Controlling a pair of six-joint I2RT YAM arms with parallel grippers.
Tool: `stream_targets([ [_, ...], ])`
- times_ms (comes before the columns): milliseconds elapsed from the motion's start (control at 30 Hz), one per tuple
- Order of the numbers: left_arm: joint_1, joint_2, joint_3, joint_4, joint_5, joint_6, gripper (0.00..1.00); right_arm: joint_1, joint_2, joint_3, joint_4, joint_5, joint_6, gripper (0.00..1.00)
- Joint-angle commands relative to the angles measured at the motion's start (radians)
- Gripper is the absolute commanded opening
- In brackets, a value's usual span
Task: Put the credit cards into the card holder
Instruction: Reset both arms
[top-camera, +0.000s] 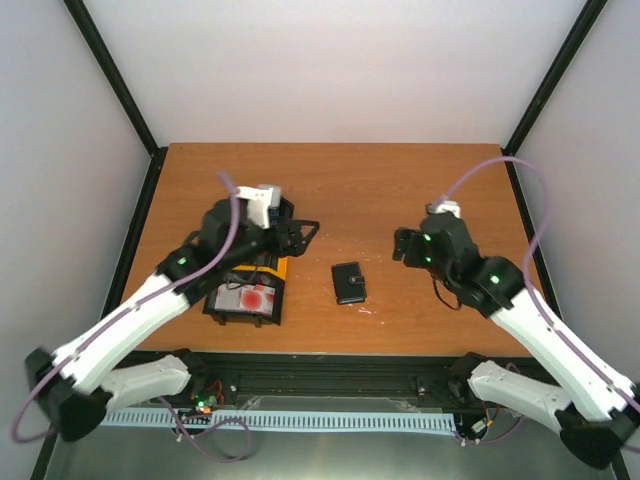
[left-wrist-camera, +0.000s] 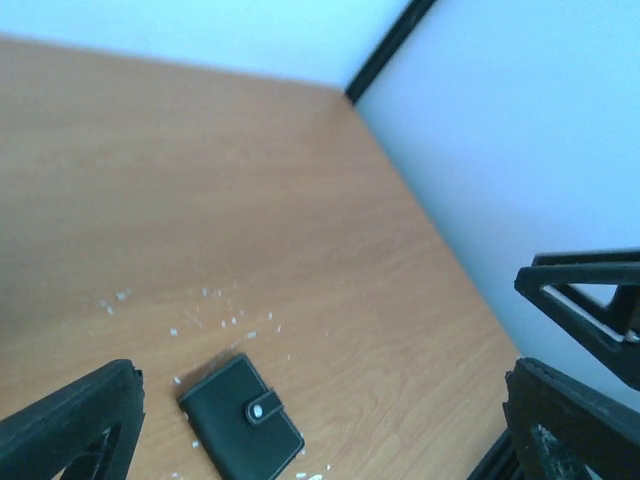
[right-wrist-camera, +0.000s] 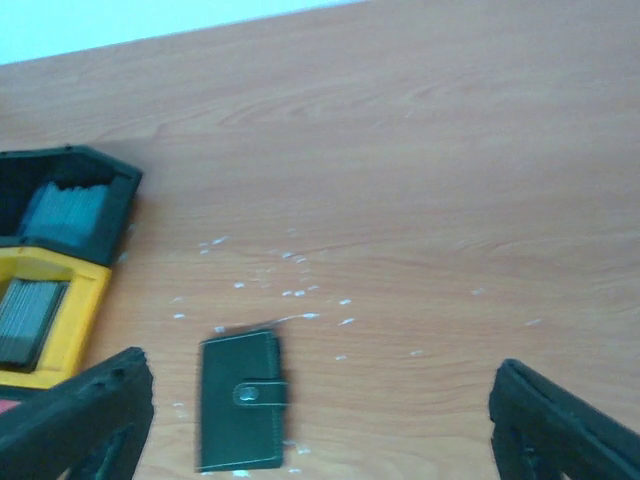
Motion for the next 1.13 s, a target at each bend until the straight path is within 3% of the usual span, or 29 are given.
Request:
stream_targets([
  [0,0.012,-0.212,-0.041,-0.071,-0.161,0.037,1.0,-0.002,-0.168,-0.023,-0.113,0.24,-0.016,0.99],
  [300,0.01,-0.582,-0.007,-0.22,-0.43,0.022,1.0,-0.002,-0.4,-0.006,-0.16,0.367,-0.074,1.0],
  [600,0.011,-0.684,0.048,-0.376,-0.497,-0.055,1.0,-0.002,-0.497,0.031,-0.2,0.531,-0.013,1.0],
  [800,0.01,-0.713,0.06,-0.396,-0.508,-0.051,1.0,-0.002,-0.634,0.023,-0.168,0.432,-0.089,1.0],
  [1100,0.011,-0.737,0.052,-0.389,-0.528,-0.047,1.0,-0.002,-0.647,0.017,-0.197,0.349,-0.061,1.0],
])
